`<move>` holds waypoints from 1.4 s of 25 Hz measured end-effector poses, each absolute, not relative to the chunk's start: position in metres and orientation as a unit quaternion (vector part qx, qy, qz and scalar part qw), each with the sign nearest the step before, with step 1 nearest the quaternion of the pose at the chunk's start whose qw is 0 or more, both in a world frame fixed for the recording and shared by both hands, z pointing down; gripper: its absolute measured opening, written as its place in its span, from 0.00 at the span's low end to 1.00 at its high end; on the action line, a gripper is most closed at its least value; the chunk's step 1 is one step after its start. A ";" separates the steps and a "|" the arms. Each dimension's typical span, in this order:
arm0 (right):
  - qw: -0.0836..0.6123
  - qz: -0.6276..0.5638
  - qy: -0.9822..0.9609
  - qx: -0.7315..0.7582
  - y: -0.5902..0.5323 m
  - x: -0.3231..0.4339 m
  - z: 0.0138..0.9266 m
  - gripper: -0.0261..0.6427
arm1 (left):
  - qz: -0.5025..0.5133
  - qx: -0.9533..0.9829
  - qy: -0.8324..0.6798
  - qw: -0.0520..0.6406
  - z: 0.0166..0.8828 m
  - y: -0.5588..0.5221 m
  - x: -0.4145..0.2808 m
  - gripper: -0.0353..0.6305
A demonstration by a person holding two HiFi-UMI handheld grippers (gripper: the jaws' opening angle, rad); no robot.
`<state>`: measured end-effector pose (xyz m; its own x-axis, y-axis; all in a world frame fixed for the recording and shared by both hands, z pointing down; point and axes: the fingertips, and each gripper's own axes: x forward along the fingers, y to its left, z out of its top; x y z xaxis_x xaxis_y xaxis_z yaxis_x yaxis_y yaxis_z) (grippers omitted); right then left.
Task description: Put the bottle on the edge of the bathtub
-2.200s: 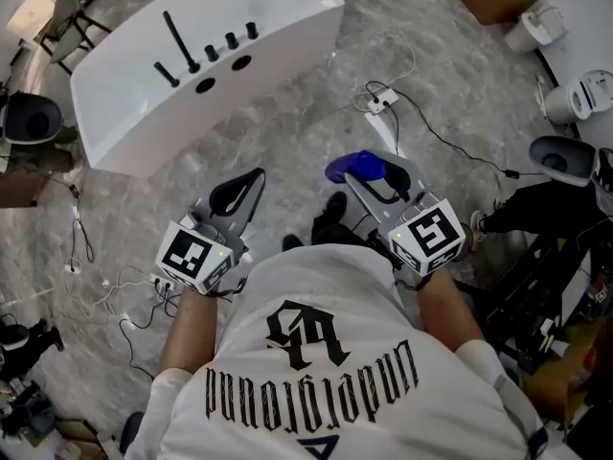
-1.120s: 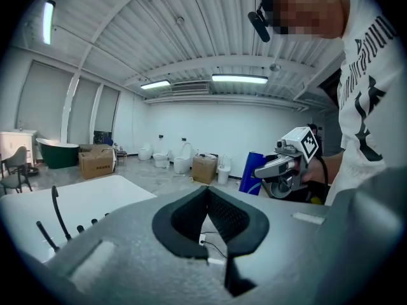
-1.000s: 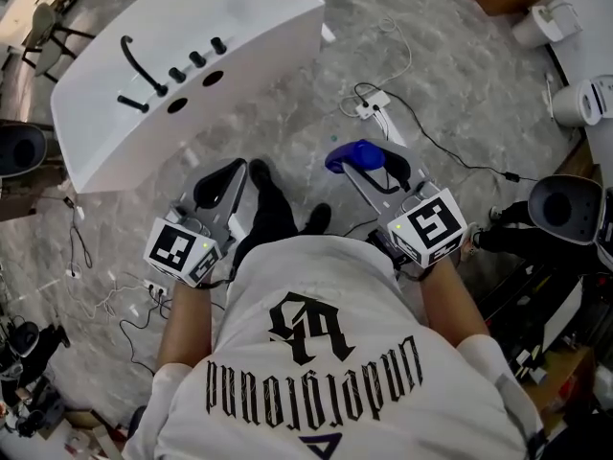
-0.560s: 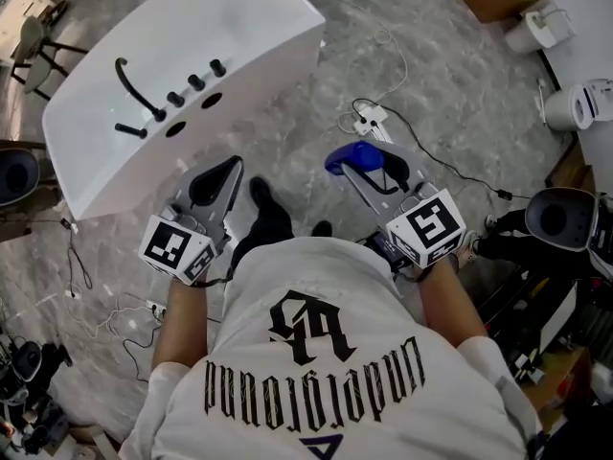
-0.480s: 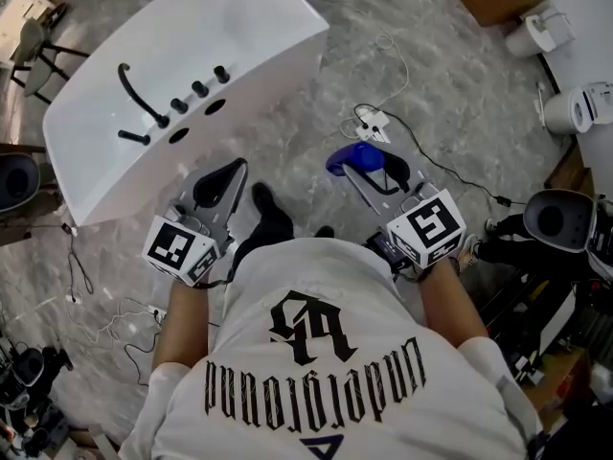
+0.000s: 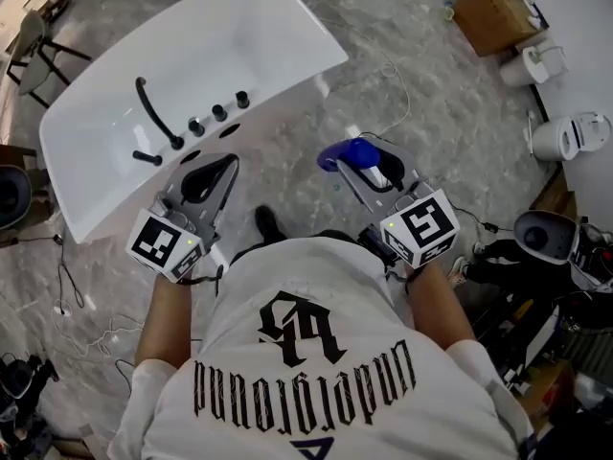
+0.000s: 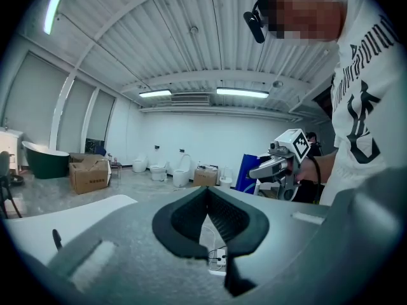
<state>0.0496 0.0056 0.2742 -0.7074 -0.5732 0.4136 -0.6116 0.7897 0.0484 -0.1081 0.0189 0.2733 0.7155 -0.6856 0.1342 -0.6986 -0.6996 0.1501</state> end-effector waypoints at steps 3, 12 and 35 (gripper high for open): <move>0.216 0.041 -0.924 0.312 -0.001 0.032 0.274 0.27 | 0.027 0.916 -0.388 0.096 0.273 0.014 -0.129 0.06; 0.221 0.044 -0.929 0.294 -0.035 -0.008 0.283 0.27 | 0.026 0.905 -0.414 0.096 0.271 -0.007 -0.172 0.06; 0.246 0.040 -0.935 0.253 -0.185 -0.023 0.319 0.27 | 0.064 0.884 -0.441 0.143 0.308 -0.138 -0.164 0.06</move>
